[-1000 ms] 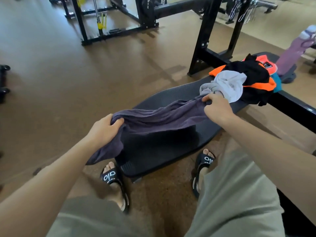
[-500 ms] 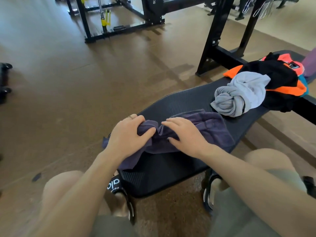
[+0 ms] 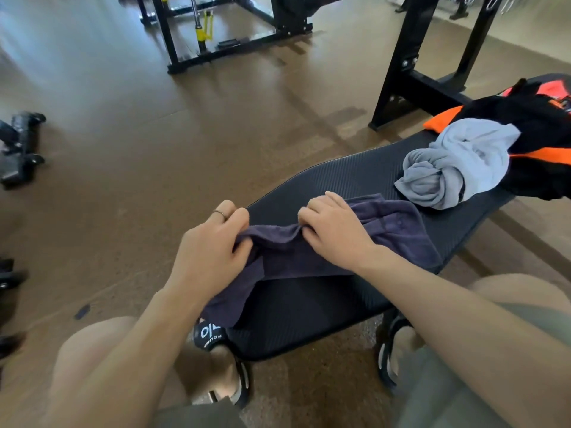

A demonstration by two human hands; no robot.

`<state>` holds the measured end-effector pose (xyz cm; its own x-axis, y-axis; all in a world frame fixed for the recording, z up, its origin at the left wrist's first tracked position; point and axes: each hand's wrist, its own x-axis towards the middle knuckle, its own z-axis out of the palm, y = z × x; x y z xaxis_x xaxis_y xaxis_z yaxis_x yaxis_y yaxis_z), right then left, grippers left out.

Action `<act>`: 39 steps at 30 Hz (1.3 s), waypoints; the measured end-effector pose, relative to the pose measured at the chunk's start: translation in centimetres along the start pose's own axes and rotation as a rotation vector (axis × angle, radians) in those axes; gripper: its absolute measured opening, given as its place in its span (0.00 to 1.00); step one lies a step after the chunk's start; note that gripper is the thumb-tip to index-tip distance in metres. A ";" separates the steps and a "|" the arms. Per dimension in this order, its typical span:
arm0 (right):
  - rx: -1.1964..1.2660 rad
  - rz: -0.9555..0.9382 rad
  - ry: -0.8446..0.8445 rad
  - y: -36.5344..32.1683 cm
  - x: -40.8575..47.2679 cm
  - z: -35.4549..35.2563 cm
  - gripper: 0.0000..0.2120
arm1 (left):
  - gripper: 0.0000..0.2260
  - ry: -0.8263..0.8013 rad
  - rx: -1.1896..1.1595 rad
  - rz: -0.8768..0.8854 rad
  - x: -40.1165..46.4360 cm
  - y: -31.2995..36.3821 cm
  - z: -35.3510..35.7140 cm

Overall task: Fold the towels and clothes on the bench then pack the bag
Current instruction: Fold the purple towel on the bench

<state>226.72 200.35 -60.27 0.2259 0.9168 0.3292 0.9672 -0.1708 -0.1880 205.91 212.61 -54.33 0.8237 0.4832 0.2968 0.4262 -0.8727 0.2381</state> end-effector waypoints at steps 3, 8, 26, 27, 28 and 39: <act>0.218 0.163 0.100 0.0 0.7 -2.3 0.03 | 0.15 0.041 0.019 -0.129 -0.2 -0.9 -0.3; 0.354 0.370 0.072 -1.2 -0.9 -5.8 0.04 | 0.09 -0.045 -0.093 -0.185 -0.7 0.9 -0.8; 0.607 0.684 -0.010 -6.4 2.2 -14.7 0.07 | 0.04 -0.035 -0.478 -0.056 0.4 11.3 -4.0; 0.668 0.719 -0.008 -6.5 2.2 -14.9 0.07 | 0.04 -0.016 -0.466 -0.098 0.7 11.4 -4.3; 0.722 0.751 -0.004 -6.6 2.3 -15.1 0.07 | 0.08 0.008 -0.435 -0.122 0.8 11.6 -4.5; 0.657 0.684 0.082 -7.9 2.9 -18.1 0.07 | 0.14 0.123 -0.218 -0.132 2.2 12.3 -5.8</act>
<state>221.85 197.85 -41.12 0.7504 0.6609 0.0141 0.3691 -0.4012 -0.8383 210.80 203.30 -45.40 0.7092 0.6084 0.3562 0.4257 -0.7723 0.4715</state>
